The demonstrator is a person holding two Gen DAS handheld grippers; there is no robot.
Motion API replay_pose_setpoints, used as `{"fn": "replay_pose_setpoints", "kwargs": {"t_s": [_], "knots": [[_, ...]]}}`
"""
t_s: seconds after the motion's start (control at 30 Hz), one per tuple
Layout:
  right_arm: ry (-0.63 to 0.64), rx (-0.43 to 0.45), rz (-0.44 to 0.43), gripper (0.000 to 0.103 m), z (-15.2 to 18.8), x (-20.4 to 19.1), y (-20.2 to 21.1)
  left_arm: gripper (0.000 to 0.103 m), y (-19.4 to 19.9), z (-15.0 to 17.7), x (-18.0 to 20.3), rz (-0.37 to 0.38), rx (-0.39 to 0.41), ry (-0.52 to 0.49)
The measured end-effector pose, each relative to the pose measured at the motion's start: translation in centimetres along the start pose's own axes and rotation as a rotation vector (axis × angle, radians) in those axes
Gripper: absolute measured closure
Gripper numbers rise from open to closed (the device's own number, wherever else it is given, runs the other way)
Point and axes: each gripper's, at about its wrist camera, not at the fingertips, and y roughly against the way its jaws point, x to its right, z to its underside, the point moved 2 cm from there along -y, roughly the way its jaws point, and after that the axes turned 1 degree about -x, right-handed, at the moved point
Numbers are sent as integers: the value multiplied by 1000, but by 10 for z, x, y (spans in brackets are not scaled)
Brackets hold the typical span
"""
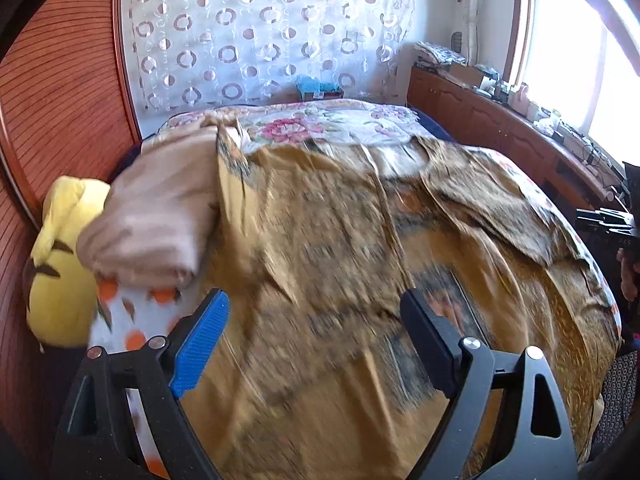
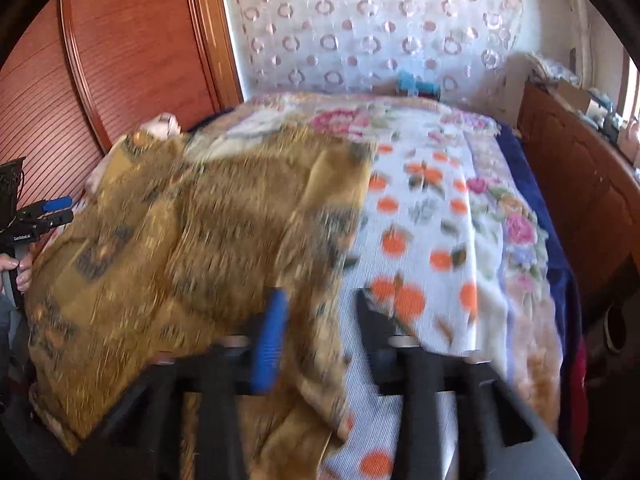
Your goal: Fold small clothes
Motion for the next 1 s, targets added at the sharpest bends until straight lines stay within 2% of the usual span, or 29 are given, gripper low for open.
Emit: {"fn": "replay_pose_setpoints", "kwargs": {"t_s": [0.03, 0.17, 0.2, 0.23, 0.33, 0.43, 0.67, 0.83, 0.87, 0.9, 0.93, 0.97, 1.0], "knots": [[-1, 9, -3, 43, -8, 3, -6, 15, -4, -10, -7, 4, 6, -2], [-6, -6, 12, 42, -38, 14, -42, 16, -21, -38, -27, 9, 0, 4], [-10, -15, 12, 42, -46, 17, -53, 23, -26, -44, -31, 6, -2, 4], [-10, -23, 11, 42, -52, 18, -64, 25, -32, -53, -36, 5, -9, 0], [24, -20, 32, 42, -73, 21, -91, 27, -51, -72, -47, 8, -32, -2], [3, -43, 24, 42, -91, 30, -115, 29, -69, -87, -55, 22, -55, 4], [21, -101, 23, 42, -118, 40, -162, 37, -105, -105, -64, 10, -122, -14], [37, -86, 19, 43, -132, 40, -172, 49, -108, -110, -58, 23, -109, -44], [34, -83, 15, 49, -133, 40, -173, 51, -107, -111, -56, 31, -106, -48], [33, -80, 12, 56, -134, 40, -174, 62, -108, -112, -54, 43, -107, -55], [33, -81, 6, 67, -135, 39, -175, 74, -109, -113, -52, 53, -115, -60], [31, -83, -3, 74, -132, 42, -174, 77, -111, -114, -52, 60, -122, -61], [30, -87, -12, 85, -132, 40, -174, 85, -111, -114, -51, 69, -128, -61]]}}
